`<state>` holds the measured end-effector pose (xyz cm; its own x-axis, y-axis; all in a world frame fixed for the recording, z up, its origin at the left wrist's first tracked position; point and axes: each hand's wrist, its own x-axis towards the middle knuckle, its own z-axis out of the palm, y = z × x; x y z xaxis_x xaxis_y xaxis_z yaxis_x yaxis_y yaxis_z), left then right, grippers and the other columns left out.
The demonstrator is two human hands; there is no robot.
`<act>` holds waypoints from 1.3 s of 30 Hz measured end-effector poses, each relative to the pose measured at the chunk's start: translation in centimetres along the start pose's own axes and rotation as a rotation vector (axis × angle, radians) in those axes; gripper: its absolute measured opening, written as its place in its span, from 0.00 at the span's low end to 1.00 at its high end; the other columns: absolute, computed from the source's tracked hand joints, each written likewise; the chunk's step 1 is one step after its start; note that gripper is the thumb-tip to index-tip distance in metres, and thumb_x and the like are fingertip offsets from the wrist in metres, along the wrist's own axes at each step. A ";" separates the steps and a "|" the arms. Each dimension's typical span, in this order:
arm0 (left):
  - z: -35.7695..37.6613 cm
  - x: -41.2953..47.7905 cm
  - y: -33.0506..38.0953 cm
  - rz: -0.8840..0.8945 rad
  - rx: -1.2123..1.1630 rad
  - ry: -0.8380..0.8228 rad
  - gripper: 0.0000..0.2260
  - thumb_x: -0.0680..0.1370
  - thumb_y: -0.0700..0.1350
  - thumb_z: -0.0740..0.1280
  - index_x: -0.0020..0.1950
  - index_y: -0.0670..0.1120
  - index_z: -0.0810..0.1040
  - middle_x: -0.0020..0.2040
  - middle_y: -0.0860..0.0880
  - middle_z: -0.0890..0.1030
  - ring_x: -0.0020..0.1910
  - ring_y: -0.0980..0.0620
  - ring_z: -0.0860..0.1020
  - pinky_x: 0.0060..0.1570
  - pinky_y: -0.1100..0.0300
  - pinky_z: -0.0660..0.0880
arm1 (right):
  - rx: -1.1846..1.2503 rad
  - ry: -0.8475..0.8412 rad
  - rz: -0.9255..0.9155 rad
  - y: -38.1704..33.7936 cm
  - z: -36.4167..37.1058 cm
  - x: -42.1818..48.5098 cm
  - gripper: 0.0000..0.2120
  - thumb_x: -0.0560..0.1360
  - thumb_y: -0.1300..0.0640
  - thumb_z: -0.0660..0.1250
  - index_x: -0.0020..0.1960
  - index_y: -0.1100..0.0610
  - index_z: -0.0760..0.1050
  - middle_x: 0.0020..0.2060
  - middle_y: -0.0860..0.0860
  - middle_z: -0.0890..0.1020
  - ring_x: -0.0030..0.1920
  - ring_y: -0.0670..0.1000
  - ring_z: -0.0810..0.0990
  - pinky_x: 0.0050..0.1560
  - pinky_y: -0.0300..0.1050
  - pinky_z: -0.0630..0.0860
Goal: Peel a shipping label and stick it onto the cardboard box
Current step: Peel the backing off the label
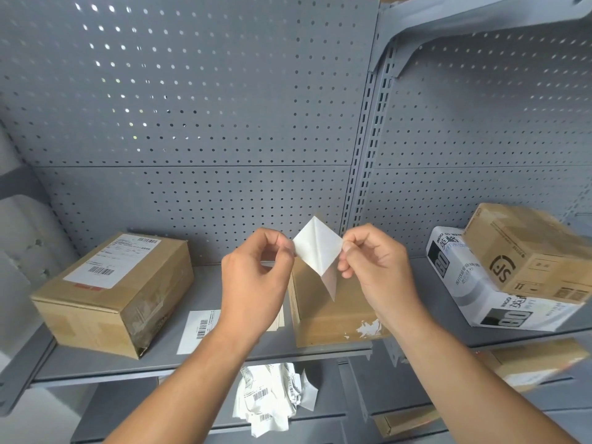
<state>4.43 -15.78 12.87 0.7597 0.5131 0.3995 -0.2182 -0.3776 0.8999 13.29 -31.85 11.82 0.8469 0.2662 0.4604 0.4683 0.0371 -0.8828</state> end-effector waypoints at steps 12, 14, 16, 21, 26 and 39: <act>0.4 0.0 -1.0 -0.036 0.005 0.017 0.06 0.75 0.46 0.64 0.40 0.50 0.79 0.37 0.51 0.85 0.39 0.50 0.83 0.44 0.43 0.82 | 0.037 0.086 0.065 1.0 -1.5 -0.2 0.05 0.72 0.60 0.64 0.39 0.55 0.76 0.31 0.54 0.73 0.30 0.51 0.67 0.32 0.44 0.63; 0.4 0.1 -1.3 -0.036 -0.012 0.029 0.06 0.76 0.44 0.64 0.41 0.47 0.79 0.36 0.50 0.84 0.39 0.54 0.83 0.45 0.46 0.83 | 0.053 0.109 0.074 1.0 -1.7 -0.2 0.06 0.72 0.61 0.64 0.37 0.54 0.75 0.30 0.49 0.74 0.29 0.48 0.65 0.30 0.40 0.62; 0.4 0.1 -1.7 -0.037 -0.024 0.043 0.07 0.79 0.39 0.65 0.42 0.45 0.78 0.36 0.49 0.83 0.38 0.56 0.83 0.43 0.52 0.83 | 0.044 0.119 0.073 0.9 -1.8 -0.3 0.07 0.71 0.61 0.64 0.36 0.52 0.75 0.29 0.44 0.74 0.28 0.46 0.65 0.30 0.37 0.63; 0.5 -0.2 -2.3 -0.057 -0.052 0.069 0.09 0.81 0.36 0.64 0.43 0.42 0.78 0.36 0.46 0.83 0.37 0.56 0.83 0.37 0.63 0.79 | 0.055 0.155 0.100 0.9 -2.0 -0.5 0.09 0.69 0.61 0.63 0.34 0.49 0.76 0.28 0.42 0.74 0.26 0.45 0.64 0.28 0.38 0.62; 0.1 -0.2 -2.4 -0.080 -0.086 0.089 0.08 0.81 0.35 0.62 0.44 0.41 0.77 0.36 0.51 0.82 0.29 0.49 0.81 0.28 0.59 0.76 | 0.054 0.214 0.076 1.0 -2.2 -0.4 0.10 0.70 0.61 0.63 0.35 0.48 0.76 0.31 0.45 0.75 0.27 0.45 0.66 0.30 0.39 0.63; -0.8 0.2 -3.1 -0.094 -0.125 0.130 0.06 0.82 0.36 0.62 0.46 0.40 0.76 0.35 0.47 0.82 0.26 0.47 0.77 0.25 0.58 0.74 | 0.131 0.342 0.122 0.8 -2.8 -0.3 0.09 0.70 0.62 0.63 0.35 0.50 0.76 0.29 0.54 0.68 0.28 0.50 0.63 0.29 0.44 0.58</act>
<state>4.81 -13.88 10.31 0.6964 0.6399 0.3248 -0.2304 -0.2293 0.9457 14.17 -34.62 11.27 0.9399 -0.0597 0.3362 0.3414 0.1538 -0.9272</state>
